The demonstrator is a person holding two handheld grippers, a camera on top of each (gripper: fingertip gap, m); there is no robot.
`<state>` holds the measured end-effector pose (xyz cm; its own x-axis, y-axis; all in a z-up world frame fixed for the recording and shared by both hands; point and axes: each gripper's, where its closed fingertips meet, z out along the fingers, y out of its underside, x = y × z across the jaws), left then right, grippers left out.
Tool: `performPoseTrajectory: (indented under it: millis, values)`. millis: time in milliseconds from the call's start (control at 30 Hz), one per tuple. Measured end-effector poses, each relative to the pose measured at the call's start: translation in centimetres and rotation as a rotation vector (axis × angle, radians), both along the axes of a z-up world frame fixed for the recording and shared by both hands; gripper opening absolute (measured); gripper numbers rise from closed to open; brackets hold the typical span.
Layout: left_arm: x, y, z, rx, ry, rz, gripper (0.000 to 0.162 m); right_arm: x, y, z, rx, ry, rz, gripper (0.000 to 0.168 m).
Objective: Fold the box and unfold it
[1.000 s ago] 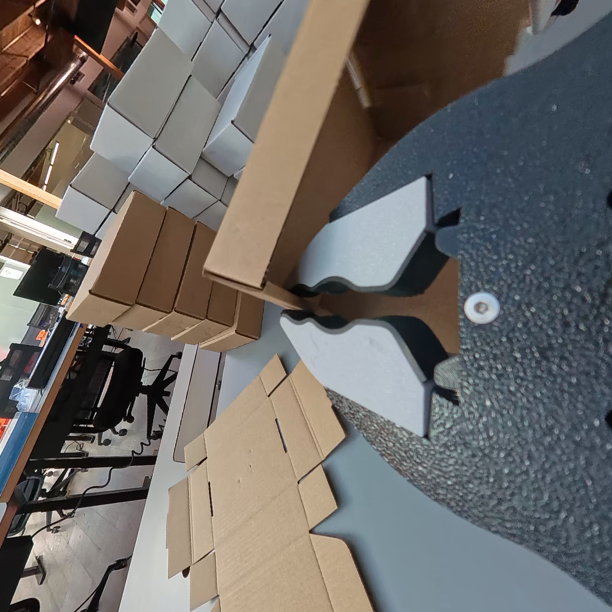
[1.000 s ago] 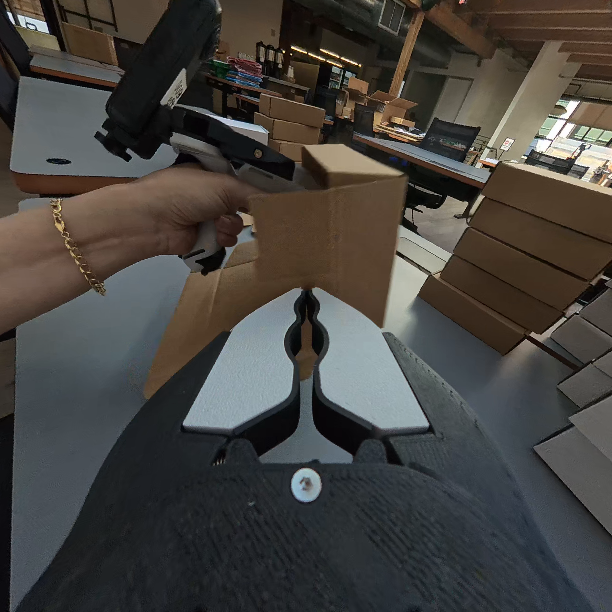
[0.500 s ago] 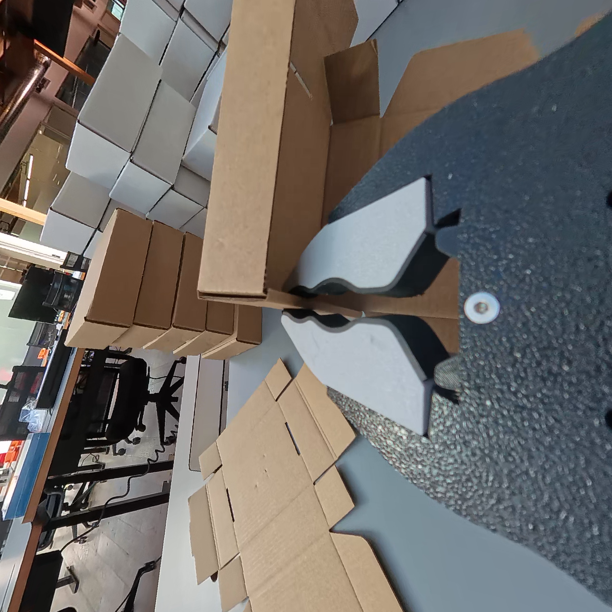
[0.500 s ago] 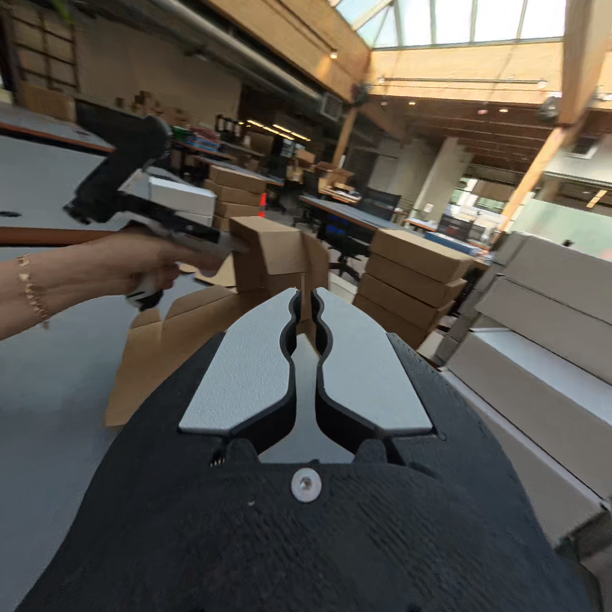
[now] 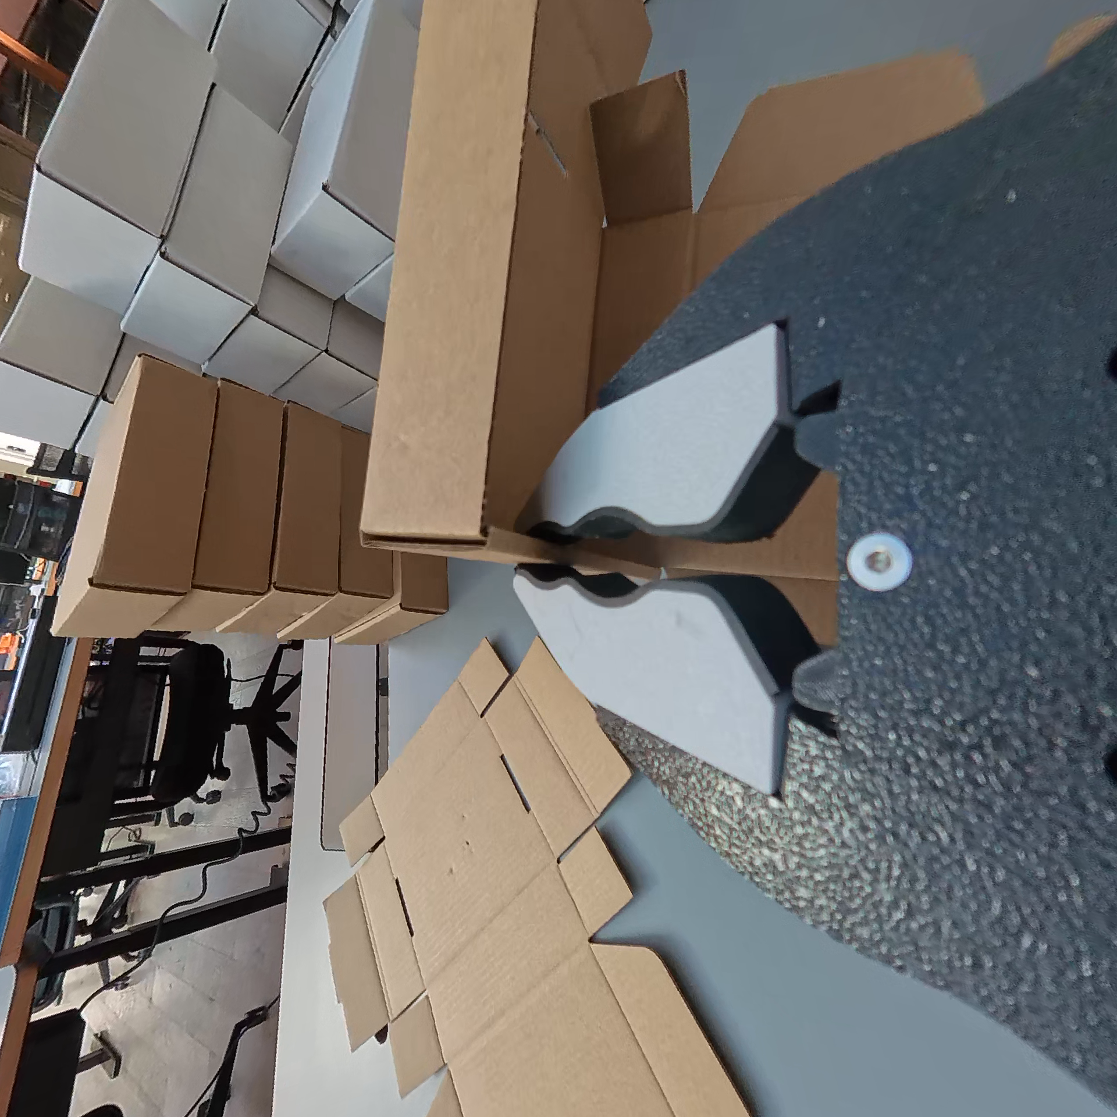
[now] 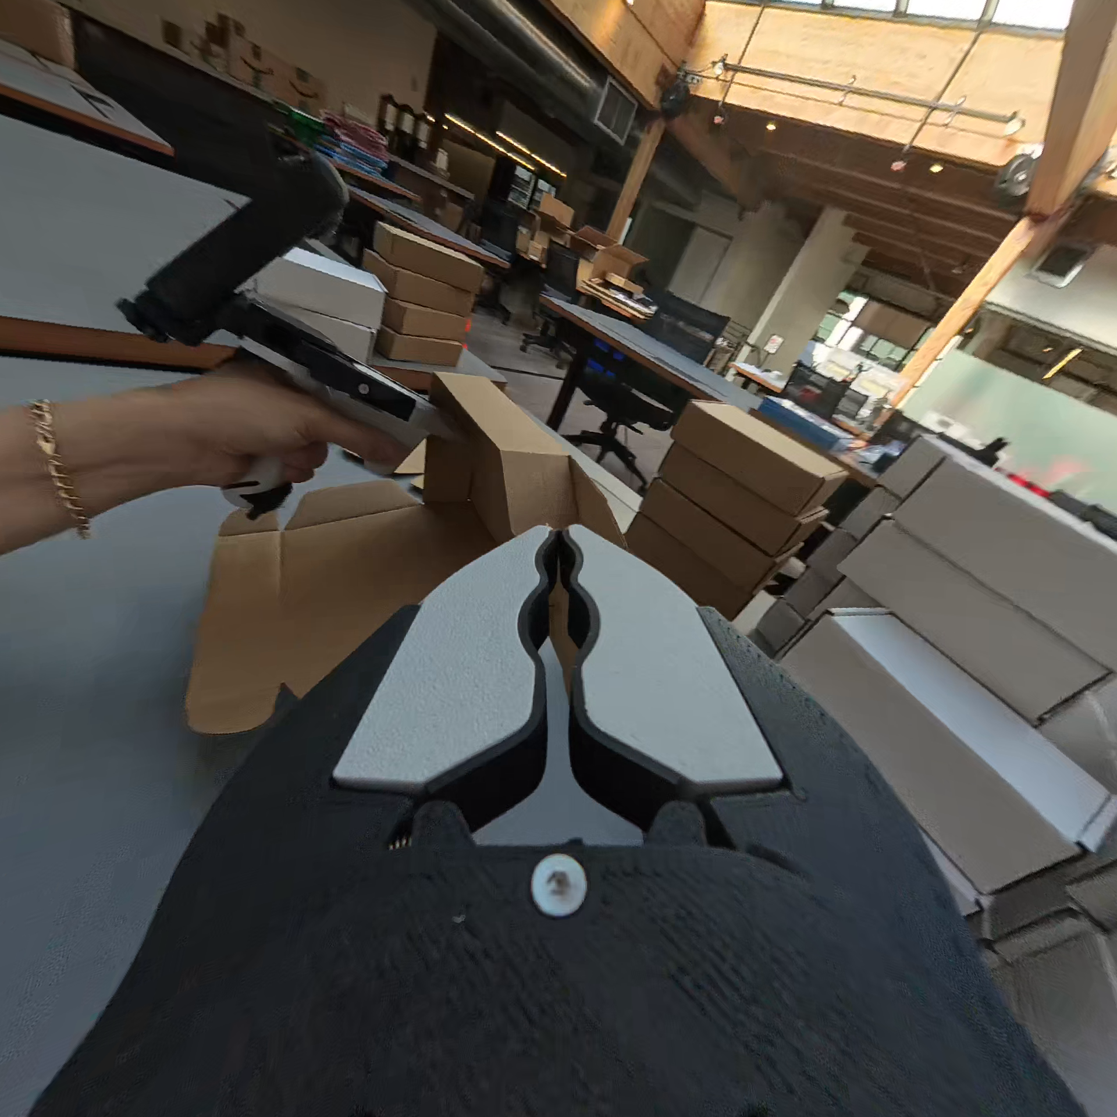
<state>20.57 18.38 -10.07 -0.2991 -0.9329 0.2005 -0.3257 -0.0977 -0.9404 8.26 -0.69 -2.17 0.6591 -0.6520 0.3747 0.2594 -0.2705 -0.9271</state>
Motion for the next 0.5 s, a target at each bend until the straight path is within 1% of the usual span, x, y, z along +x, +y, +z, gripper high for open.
performPoseTrajectory:
  millis: [33,100,167,233,300,367,400,500]
  values:
    - [0.0,-0.2,0.1,-0.003,-0.002,0.002,0.005,0.5,0.5,-0.1,-0.058,-0.064,-0.074,0.0]
    - [-0.3,-0.7,0.3,0.011,-0.015,0.003,0.005,1.9,1.9,-1.4,-0.161,-0.072,-0.174,0.0]
    - [-0.5,-1.1,0.6,0.043,-0.034,0.008,0.006,3.2,2.9,-1.9,-0.21,-0.108,-0.259,0.0]
    - [-0.8,-1.3,1.1,0.058,-0.049,0.012,0.005,4.7,3.2,-3.4,-0.306,-0.077,-0.341,0.0]
    - [-1.1,-1.4,1.6,0.06,-0.063,0.014,0.005,5.8,3.7,-4.4,-0.32,-0.055,-0.377,0.0]
    - [-1.4,-1.7,1.8,0.065,-0.072,0.007,0.005,6.3,4.6,-5.0,-0.235,-0.008,-0.351,0.0]
    - [-1.5,-1.8,1.9,0.075,-0.079,0.008,0.005,6.3,5.2,-4.9,-0.162,0.017,-0.315,0.0]
    - [-1.9,-2.1,2.2,0.133,-0.131,0.022,0.006,6.4,5.7,-3.1,0.072,0.016,-0.271,0.0]
